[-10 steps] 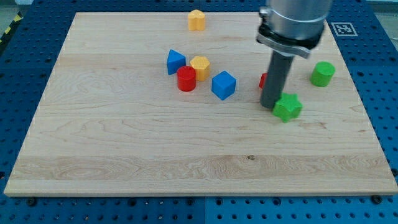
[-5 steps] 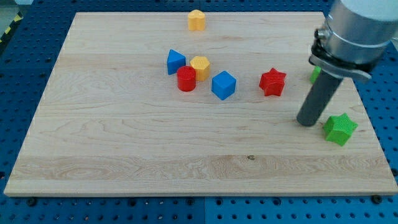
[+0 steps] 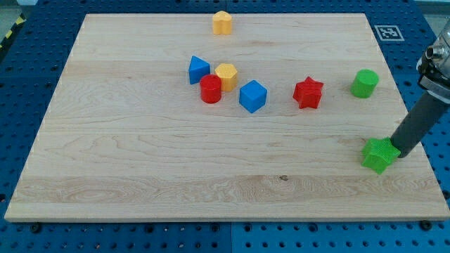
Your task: Move the green star to the bottom left of the green circle
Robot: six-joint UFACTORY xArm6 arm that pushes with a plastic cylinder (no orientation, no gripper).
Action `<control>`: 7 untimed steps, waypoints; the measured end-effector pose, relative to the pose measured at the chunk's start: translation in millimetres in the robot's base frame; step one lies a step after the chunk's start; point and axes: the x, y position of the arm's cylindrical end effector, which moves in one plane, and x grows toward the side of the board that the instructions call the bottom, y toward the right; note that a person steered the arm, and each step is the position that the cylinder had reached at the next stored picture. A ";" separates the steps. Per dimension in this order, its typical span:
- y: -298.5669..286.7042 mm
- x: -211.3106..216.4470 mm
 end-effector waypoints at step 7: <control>-5.5 -5.3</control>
